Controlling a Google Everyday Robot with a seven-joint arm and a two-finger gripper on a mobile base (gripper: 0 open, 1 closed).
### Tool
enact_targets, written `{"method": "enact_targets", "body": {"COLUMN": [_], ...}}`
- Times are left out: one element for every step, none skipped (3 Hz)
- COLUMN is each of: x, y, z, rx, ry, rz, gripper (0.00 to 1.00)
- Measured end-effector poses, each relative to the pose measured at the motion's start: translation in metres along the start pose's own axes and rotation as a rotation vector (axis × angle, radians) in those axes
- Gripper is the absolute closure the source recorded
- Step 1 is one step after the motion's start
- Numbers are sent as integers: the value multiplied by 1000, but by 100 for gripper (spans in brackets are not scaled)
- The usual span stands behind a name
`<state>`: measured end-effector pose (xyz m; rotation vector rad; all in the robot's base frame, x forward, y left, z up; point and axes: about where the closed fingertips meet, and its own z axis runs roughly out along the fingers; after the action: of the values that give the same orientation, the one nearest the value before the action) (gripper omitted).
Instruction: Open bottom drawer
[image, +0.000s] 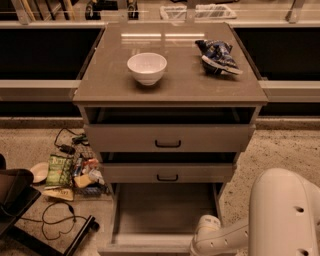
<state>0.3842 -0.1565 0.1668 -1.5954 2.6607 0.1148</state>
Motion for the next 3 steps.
{"method": "enact_targets", "body": {"x": [0,4,4], "y": [0,9,9], "z": [1,-2,-1], "rx": [0,11,11], "ry": [0,2,2], "rz": [0,31,31], "gripper": [100,100,100]}}
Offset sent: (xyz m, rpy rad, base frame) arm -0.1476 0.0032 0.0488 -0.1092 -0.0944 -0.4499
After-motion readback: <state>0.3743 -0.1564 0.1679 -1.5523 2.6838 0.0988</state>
